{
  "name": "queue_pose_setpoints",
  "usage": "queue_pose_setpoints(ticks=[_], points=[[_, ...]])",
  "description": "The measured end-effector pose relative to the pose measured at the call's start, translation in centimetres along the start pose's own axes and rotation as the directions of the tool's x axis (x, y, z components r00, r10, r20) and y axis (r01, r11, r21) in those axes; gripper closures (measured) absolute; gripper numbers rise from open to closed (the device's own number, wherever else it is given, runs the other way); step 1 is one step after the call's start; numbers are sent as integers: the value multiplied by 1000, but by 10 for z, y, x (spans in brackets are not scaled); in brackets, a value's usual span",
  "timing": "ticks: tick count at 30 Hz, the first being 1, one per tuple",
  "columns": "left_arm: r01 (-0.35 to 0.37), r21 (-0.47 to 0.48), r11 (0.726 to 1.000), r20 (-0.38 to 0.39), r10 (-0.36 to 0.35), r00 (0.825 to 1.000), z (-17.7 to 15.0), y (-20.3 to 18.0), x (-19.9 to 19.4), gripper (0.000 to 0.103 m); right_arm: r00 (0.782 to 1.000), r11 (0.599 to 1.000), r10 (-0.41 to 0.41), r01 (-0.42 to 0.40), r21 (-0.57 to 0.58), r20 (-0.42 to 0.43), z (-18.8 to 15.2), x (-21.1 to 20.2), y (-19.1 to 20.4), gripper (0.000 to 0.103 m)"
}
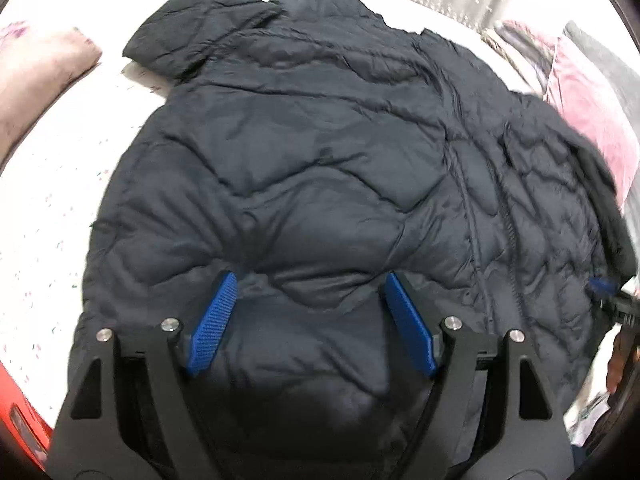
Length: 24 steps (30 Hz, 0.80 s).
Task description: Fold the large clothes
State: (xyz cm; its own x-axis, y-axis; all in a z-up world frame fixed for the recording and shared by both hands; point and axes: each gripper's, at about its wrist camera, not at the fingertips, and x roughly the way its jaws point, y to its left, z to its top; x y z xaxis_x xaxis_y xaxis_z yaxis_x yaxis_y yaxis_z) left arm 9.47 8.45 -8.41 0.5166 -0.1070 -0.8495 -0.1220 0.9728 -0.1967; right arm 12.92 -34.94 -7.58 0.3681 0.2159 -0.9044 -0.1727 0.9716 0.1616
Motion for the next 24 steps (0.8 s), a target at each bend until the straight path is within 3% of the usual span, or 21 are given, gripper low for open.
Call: queue_pose_setpoints(ticks=[2,4,6,9,11,12,15,16,17,19,21,23,24], points=[[29,-32,999,21,-28,999,6,4,-9,26,1000,999,24,-24,-26,8,0,-24,-4,17],[53,-44,998,38,-51,998,12,2,-14,26,988,999,41,-40,-6,150,15,-65,-22,17],[64,-41,997,40,-63,997,16,-3,-12,26,954,991,68,-98,87,291,37,-101,-56,16],[57,-85,995,22,-55,998,21,2,-3,25,894,911,118,-271,312,433,77,-116,-142,15],[48,-144,988,14,-46,999,23,10,4,25,878,823,105,-341,454,468,96,-102,-196,15],[48,-176,983,18,-45,999,24,14,5,25,879,781,63,-338,525,472,106,-91,-226,15],[32,-234,972,52,-21,998,29,23,5,25,907,716,-28,-275,642,420,122,-63,-280,15],[17,-236,972,60,-3,998,31,22,5,25,912,670,-43,-276,689,407,123,-52,-299,15],[-1,-230,973,66,17,998,34,20,5,25,908,616,-43,-305,727,417,121,-43,-318,15],[-39,-205,978,65,53,996,41,14,10,24,889,567,-50,-350,746,455,122,-39,-333,15],[-63,-182,981,61,75,995,45,9,14,21,882,560,-85,-342,754,464,131,-39,-340,15],[-88,-170,981,57,99,993,47,5,20,21,895,567,-165,-257,783,413,142,-37,-342,18],[-99,-172,980,59,111,992,48,3,22,21,900,566,-196,-219,795,388,140,-37,-338,27]])
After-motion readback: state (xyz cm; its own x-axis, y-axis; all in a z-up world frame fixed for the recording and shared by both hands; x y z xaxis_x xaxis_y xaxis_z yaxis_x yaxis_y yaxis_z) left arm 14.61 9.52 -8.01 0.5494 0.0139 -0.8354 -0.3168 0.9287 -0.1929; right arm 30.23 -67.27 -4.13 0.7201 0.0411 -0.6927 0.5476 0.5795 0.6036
